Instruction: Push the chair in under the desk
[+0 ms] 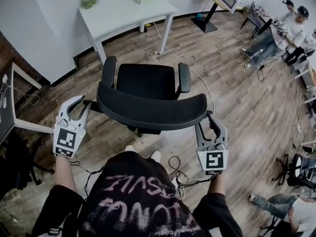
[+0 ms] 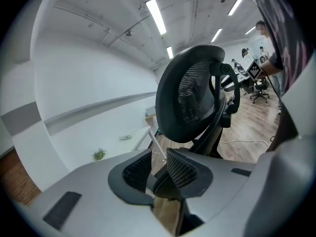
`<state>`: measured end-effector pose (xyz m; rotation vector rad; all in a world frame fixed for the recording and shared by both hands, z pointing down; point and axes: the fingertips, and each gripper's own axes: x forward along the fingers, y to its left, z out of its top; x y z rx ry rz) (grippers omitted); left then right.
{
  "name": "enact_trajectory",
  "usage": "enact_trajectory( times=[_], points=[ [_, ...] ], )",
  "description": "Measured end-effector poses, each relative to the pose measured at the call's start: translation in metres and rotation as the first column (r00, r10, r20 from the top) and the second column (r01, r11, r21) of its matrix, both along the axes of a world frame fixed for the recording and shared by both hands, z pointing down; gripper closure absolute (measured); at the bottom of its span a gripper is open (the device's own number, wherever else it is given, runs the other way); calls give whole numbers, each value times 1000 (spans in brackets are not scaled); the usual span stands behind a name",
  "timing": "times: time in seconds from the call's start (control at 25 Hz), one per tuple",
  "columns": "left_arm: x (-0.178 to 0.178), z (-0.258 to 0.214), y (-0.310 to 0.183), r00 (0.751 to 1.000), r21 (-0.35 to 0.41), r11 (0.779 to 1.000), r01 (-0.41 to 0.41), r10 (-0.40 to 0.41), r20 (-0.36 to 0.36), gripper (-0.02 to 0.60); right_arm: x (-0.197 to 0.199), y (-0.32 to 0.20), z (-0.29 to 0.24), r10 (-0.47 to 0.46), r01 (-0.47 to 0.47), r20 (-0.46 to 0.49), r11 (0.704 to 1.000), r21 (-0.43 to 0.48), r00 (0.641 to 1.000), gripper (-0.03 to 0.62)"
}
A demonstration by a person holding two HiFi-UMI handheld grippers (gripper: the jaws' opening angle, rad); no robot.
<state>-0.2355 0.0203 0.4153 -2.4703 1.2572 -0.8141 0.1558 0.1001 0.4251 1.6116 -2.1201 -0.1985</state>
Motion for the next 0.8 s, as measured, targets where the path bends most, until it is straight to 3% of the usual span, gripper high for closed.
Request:
enact_trajectory(
  times=[0.08,0.32,0.52,0.8],
  points=[
    [0,3,5,1000,-15,1000,-17,18,24,459,-3,1,3,-42,41,-36,999,-22,999,390],
    [10,11,21,991,-86,991,-100,106,78,417,-8,3,15,-121,110,-126,990,-90,985,378],
    [17,27,31,966,-157,972,-173,198,164,373,-17,1,22,-192,174,-147,976,-131,970,350],
    [25,40,31,953,-181,965,-187,223,206,350,-17,-1,37,-235,192,-238,963,-191,942,341]
  ],
)
